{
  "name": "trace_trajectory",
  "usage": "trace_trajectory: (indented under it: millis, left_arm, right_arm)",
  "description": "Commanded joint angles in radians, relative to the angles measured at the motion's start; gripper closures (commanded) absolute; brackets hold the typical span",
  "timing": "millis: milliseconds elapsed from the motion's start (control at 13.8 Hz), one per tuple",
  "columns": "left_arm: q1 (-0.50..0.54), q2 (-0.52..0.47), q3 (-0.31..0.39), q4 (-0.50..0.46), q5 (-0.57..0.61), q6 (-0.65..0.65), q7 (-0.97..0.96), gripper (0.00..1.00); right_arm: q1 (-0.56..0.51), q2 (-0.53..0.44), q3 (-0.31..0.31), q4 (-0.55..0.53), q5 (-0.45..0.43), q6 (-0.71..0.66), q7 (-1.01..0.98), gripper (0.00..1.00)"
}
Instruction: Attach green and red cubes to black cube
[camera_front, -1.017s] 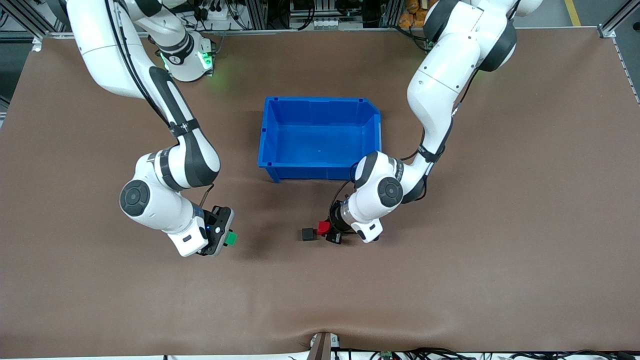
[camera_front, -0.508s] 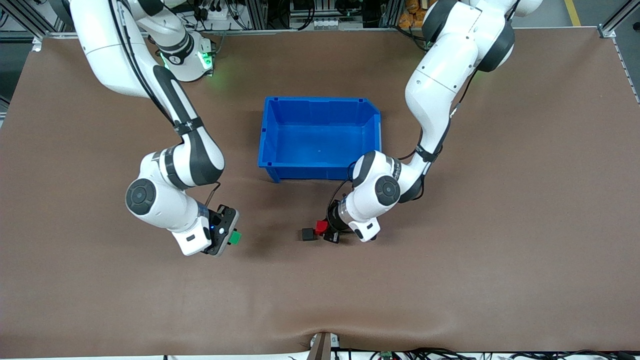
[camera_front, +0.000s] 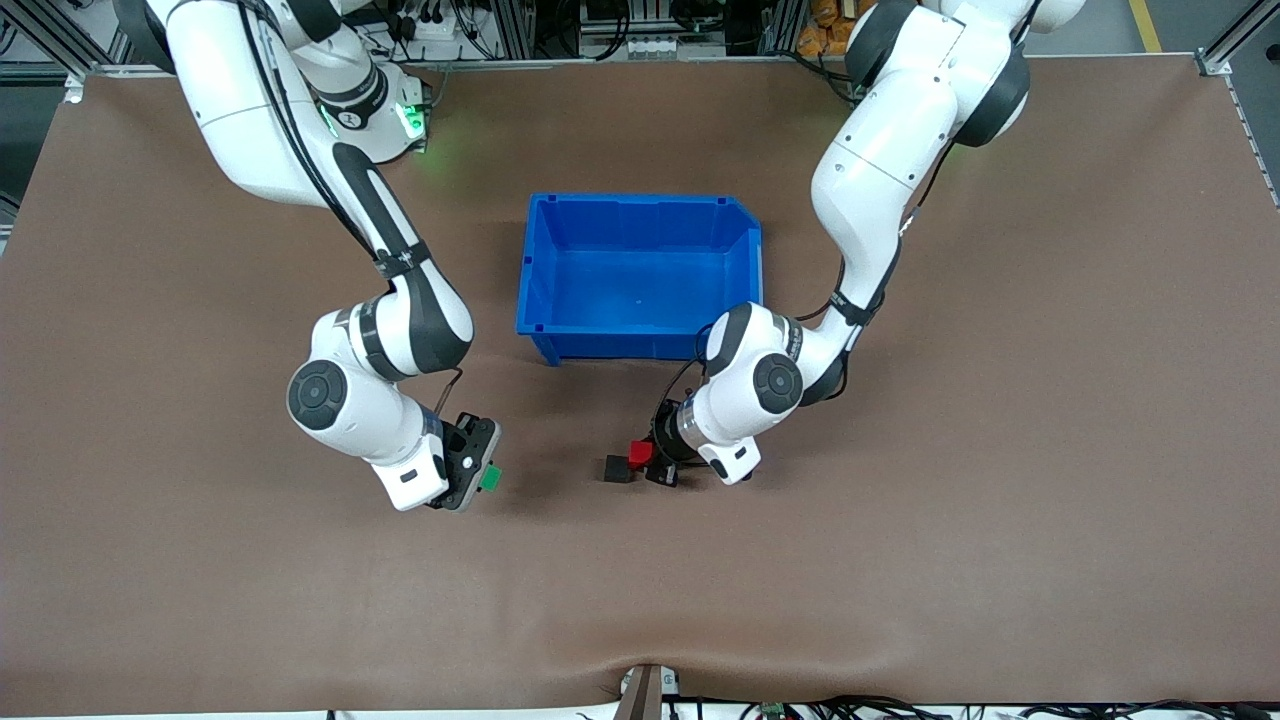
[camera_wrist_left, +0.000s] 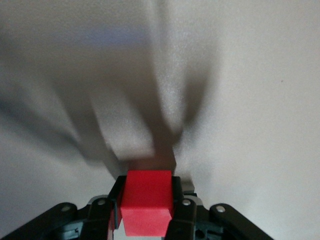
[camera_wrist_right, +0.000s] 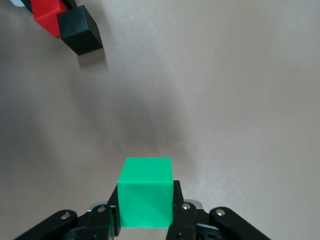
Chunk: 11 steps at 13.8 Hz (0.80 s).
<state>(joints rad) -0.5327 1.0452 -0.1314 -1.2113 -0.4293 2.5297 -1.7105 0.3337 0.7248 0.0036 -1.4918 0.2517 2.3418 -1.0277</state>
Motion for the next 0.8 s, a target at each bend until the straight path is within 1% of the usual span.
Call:
trace_trajectory:
  millis: [0,218,436,581,726]
  left_arm:
    - [-0.001,0.050,-0.011,0.035,-0.013,0.029,-0.008,1.00]
    - [-0.024,0.044,-0.008,0.027,-0.013,0.018,-0.050,1.00]
    - [-0.020,0.044,-0.010,0.024,-0.014,0.003,-0.074,0.99]
    - [-0.021,0.039,-0.011,0.024,-0.020,-0.023,-0.080,0.95]
    - [-0.019,0.032,-0.014,0.024,-0.025,-0.035,-0.124,0.92]
  right_arm:
    - [0.021,0.047,-0.008,0.065,0.006,-0.006,0.017,1.00]
    - [0.034,0.067,-0.008,0.073,0.011,0.014,0.026,1.00]
    - [0.050,0.074,-0.008,0.073,0.009,0.028,0.066,1.00]
    - [0.050,0.074,-0.008,0.073,0.008,0.028,0.093,1.00]
    - [0.056,0.076,-0.008,0.071,0.008,0.027,0.119,1.00]
